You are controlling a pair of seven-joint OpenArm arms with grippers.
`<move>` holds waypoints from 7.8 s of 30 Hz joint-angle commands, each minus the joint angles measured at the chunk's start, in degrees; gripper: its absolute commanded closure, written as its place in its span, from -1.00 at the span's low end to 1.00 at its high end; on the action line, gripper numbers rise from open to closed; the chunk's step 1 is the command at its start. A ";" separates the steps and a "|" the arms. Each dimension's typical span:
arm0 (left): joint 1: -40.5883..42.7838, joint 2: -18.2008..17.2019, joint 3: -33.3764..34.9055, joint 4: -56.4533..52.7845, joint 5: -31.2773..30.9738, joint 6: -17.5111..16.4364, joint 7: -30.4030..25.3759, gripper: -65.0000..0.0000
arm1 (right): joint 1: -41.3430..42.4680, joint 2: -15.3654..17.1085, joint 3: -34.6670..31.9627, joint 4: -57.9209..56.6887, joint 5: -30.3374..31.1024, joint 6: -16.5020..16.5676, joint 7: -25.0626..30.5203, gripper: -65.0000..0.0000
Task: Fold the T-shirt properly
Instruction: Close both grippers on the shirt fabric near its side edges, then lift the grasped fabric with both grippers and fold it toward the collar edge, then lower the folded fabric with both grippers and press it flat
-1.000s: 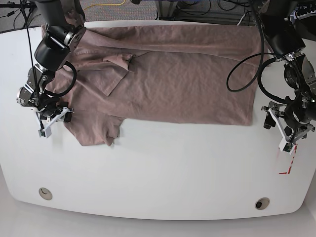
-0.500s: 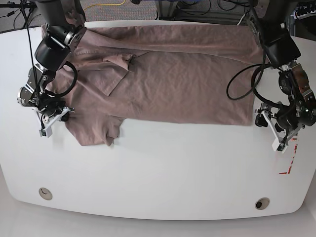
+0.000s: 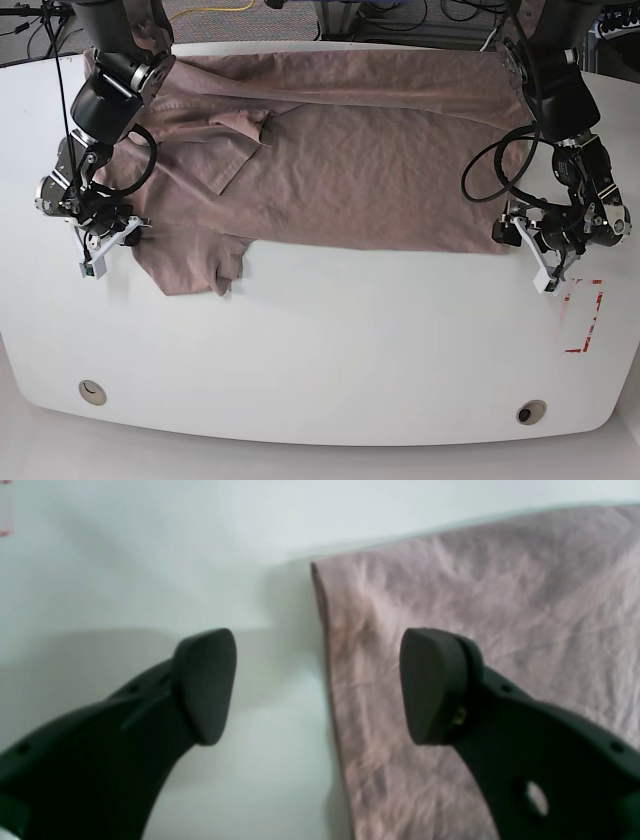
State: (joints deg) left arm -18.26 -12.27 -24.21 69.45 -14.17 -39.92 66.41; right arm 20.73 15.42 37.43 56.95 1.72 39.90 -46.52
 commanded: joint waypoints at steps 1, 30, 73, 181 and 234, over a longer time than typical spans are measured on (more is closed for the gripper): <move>-1.56 -0.78 -0.01 -1.19 -0.81 0.05 -2.46 -0.49 | 0.85 0.71 -0.11 0.59 0.00 0.10 -0.38 0.92; -1.56 3.17 2.10 -5.67 -0.90 -0.08 -4.21 0.72 | 0.85 0.80 -0.11 0.68 -0.09 0.10 -0.38 0.92; -0.16 1.24 2.10 12.35 -0.99 -0.08 0.71 0.85 | -4.51 0.80 -3.54 31.62 0.35 0.10 -19.90 0.93; 22.17 0.80 1.83 33.45 0.24 -0.08 7.92 0.20 | -32.38 -7.46 2.53 46.92 22.24 0.10 -30.53 0.69; 15.49 -0.52 1.48 21.14 -0.20 -0.08 6.25 0.64 | -18.05 2.21 -2.92 30.30 22.50 0.10 -20.33 0.60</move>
State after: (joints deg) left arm -1.85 -11.94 -22.13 88.03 -14.13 -39.94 71.64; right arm 1.50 16.43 34.22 85.19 23.46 40.10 -67.61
